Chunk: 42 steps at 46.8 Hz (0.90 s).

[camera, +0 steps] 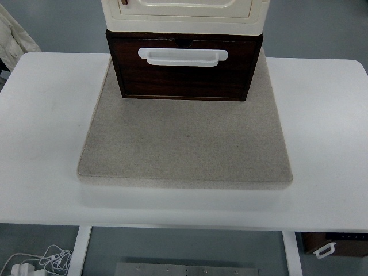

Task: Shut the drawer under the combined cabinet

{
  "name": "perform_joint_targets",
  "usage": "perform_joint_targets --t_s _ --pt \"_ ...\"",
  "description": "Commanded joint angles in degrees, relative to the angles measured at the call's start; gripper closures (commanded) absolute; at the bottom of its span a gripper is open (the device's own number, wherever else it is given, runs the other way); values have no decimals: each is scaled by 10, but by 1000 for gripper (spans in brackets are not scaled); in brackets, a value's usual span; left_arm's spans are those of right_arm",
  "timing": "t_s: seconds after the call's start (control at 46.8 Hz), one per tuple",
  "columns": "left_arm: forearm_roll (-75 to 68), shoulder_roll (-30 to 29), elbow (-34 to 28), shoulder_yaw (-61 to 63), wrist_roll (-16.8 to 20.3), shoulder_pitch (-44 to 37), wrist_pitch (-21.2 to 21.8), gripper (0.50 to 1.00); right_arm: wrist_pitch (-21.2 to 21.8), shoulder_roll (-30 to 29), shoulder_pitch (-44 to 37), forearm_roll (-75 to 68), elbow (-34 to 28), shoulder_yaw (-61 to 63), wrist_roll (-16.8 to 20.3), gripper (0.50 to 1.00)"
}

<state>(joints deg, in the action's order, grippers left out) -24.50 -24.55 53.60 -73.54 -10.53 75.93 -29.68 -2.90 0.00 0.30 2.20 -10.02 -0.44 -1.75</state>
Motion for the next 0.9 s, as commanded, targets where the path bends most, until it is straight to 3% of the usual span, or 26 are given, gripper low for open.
perform_joint_targets --t_s 0.0,0.192,0.342,0.598,0.875 --pt "0 -6 -27 -34 6 0 20 500 0 0 0 0 0 0 0 548" --pt "29 -38 -80 -62 22 1 32 500 0 0 0 0 0 0 0 548" --pt "69 -63 -128 -53 31 -1 66 500 0 0 0 0 0 0 0 548" --pt "71 -56 -268 -33 31 2 79 500 0 0 0 0 0 2 0 548" --pt "121 -46 -346 -6 31 -20 92 500 0 0 0 0 0 4 0 548"
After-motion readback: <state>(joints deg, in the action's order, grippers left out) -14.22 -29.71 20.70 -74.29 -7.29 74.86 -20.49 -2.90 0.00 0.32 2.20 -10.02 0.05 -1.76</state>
